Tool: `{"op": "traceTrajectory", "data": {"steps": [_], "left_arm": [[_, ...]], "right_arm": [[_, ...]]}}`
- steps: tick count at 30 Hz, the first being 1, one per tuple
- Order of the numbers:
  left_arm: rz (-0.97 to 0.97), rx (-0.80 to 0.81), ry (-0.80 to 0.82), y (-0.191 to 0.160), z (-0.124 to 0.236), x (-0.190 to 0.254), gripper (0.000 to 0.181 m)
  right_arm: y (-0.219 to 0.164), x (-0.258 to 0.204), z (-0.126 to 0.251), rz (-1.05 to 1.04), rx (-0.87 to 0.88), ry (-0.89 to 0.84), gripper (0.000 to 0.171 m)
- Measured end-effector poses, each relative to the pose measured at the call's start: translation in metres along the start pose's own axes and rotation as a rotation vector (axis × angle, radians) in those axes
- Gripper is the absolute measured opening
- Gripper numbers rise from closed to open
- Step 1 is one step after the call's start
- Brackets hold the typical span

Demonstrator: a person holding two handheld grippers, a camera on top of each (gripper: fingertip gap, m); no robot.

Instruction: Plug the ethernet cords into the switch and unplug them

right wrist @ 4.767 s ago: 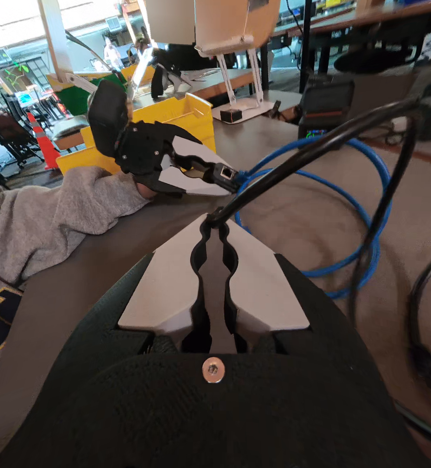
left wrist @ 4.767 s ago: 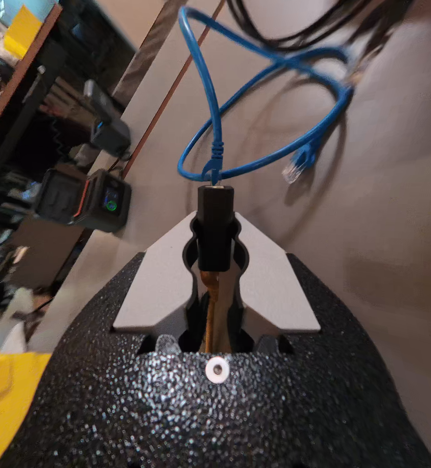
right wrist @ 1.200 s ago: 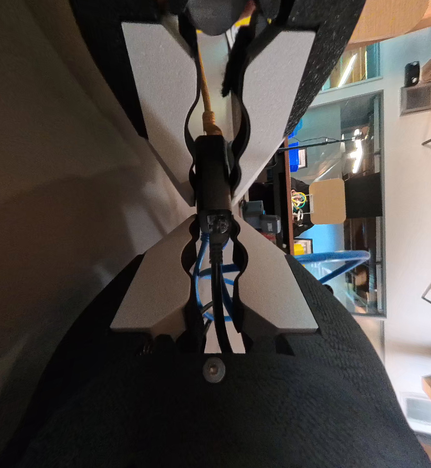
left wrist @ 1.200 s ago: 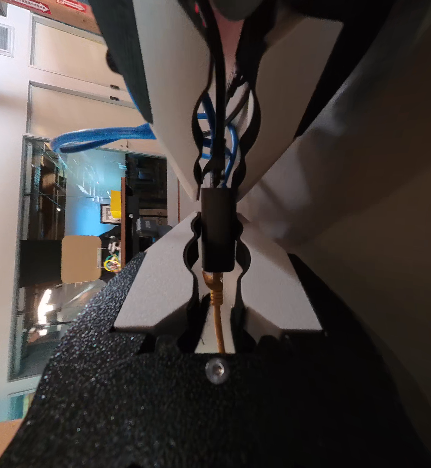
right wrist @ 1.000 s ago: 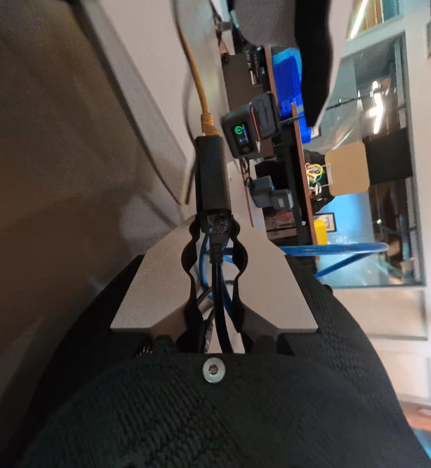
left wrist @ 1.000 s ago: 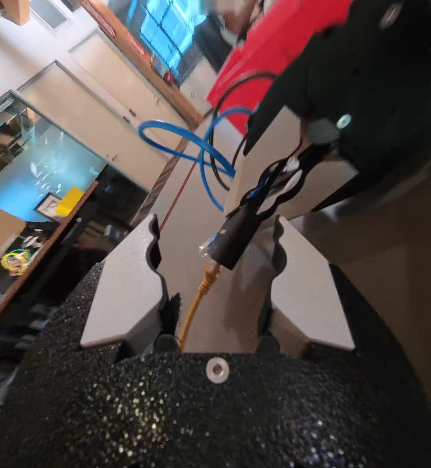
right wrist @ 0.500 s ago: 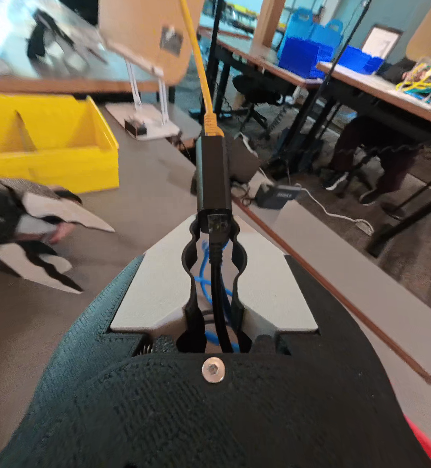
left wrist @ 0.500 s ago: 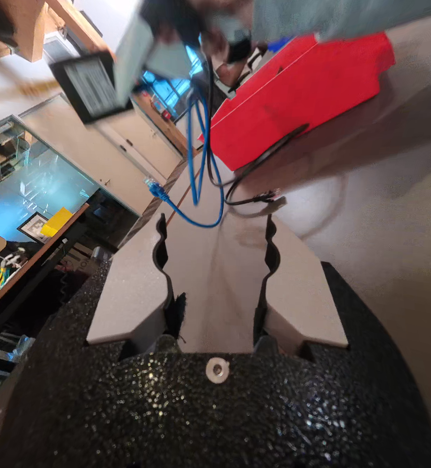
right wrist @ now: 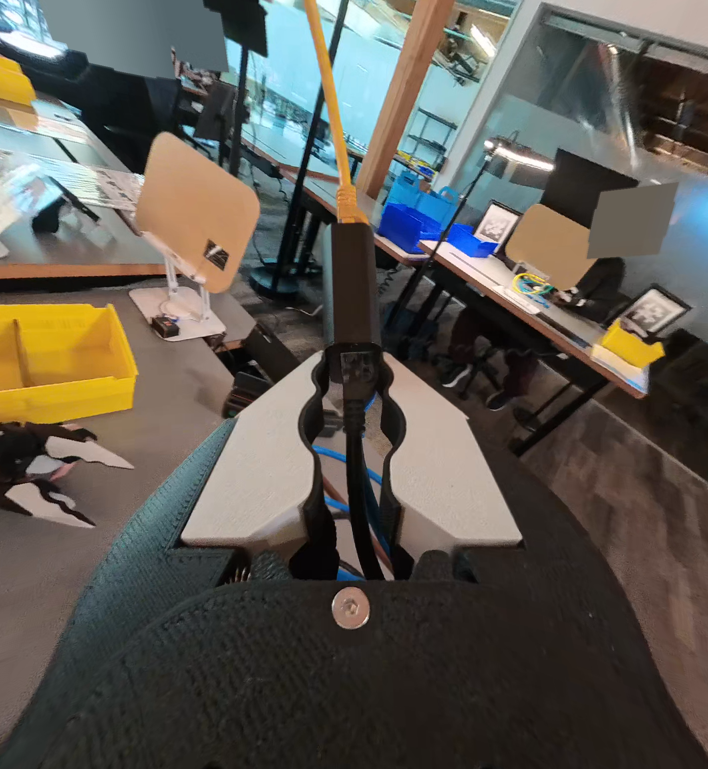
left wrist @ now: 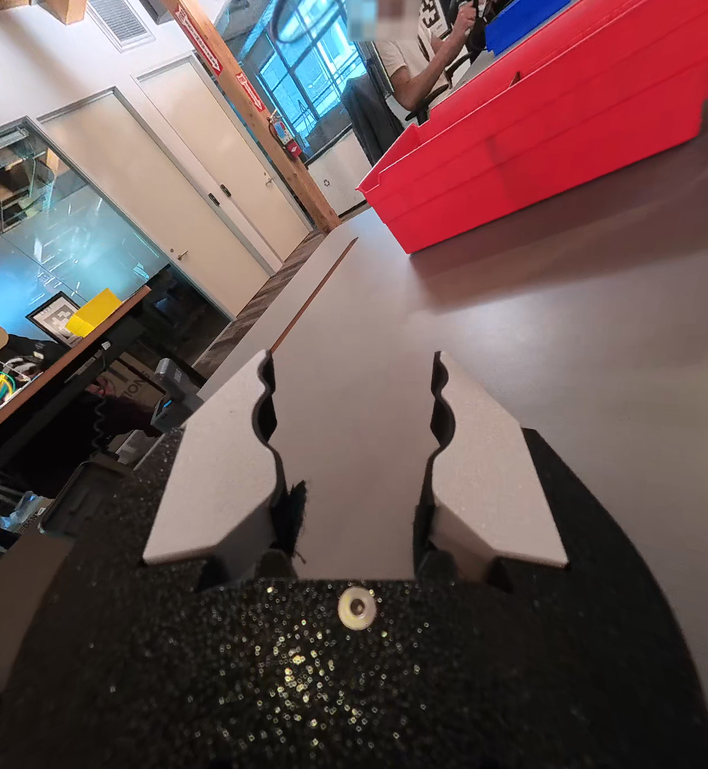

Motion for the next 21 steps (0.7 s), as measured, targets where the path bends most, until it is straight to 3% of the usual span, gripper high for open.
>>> {"op": "traceTrajectory", "data": {"steps": [5, 12, 17, 21], "left_arm": [[0.006, -0.007, -0.001, -0.001, -0.001, 0.000, 0.074], [0.004, -0.016, -0.013, -0.002, -0.002, 0.002, 0.074], [0.009, -0.020, -0.015, -0.003, -0.002, 0.002, 0.073], [0.009, -0.029, -0.021, -0.004, -0.003, 0.003, 0.073]], "right_arm": [[-0.018, 0.025, 0.013, 0.038, -0.056, -0.036, 0.021], [-0.131, 0.039, 0.018, -0.043, 0.007, -0.011, 0.021], [-0.212, 0.021, 0.023, -0.110, 0.043, 0.110, 0.021], [-0.264, 0.009, 0.027, -0.324, -0.116, 0.344, 0.021]]}}
Point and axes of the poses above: each gripper's, where its closed fingertips meet, z back along the fingers, y out of its top, x = y × z across the jaws, the point moved 9 cm from there along z, back along the fingers, and after that the axes turned 4 degrees about y, right-handed, at the moved point
